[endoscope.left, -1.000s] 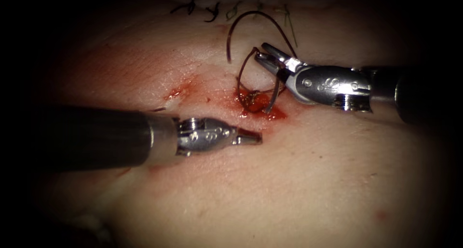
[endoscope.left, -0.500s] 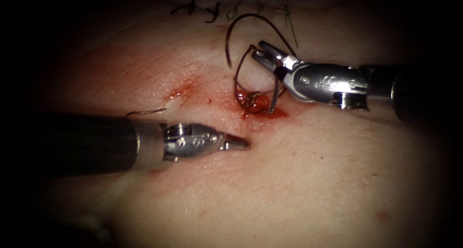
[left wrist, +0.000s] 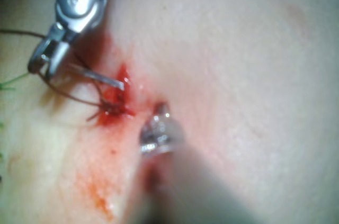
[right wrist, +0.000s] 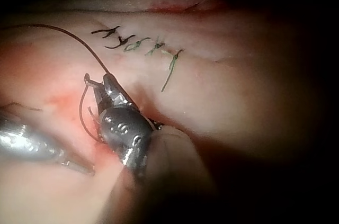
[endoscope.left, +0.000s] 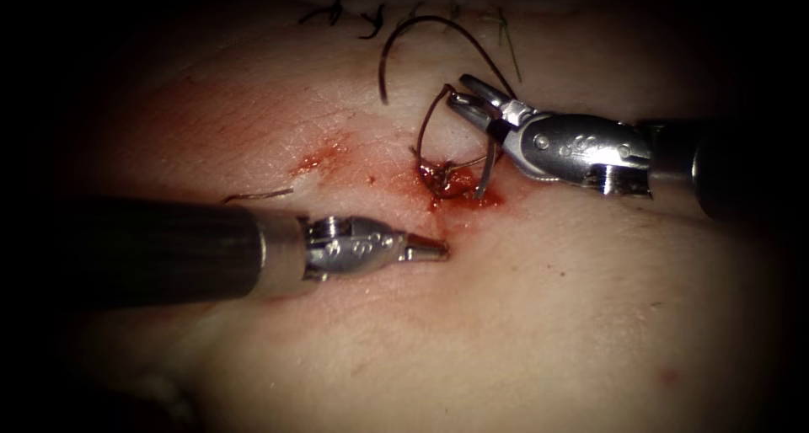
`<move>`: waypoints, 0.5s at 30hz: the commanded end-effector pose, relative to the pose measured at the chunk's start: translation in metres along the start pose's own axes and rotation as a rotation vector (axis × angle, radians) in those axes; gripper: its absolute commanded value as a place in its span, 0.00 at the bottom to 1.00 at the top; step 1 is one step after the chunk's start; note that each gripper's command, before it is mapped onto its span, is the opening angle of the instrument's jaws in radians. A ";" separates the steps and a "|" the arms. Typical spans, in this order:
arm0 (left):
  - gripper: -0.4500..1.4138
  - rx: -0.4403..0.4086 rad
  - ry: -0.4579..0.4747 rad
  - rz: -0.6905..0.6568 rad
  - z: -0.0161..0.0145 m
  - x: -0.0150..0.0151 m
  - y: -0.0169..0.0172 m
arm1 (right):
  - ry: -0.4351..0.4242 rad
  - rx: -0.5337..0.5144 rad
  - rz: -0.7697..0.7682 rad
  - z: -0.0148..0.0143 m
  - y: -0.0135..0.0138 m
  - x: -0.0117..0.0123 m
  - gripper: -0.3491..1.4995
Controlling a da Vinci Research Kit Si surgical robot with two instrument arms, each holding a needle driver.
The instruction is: Wound Closure
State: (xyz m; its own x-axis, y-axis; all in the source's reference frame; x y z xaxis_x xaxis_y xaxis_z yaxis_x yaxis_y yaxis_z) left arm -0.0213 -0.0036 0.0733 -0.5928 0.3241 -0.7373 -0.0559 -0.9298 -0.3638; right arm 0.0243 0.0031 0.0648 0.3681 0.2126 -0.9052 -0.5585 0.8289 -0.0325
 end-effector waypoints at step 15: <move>0.12 -0.002 0.000 -0.001 0.0009 -0.0002 0.0002 | 0.022 -0.015 0.162 0.0012 -0.0001 -0.0010 0.00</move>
State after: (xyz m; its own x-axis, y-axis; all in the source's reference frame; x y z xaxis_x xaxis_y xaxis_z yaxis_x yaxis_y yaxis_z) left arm -0.0213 -0.0035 0.0732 -0.5929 0.3246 -0.7369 -0.0568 -0.9297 -0.3638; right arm 0.0242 0.0039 0.0655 0.2446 0.3382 -0.9088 -0.6264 0.7705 0.1181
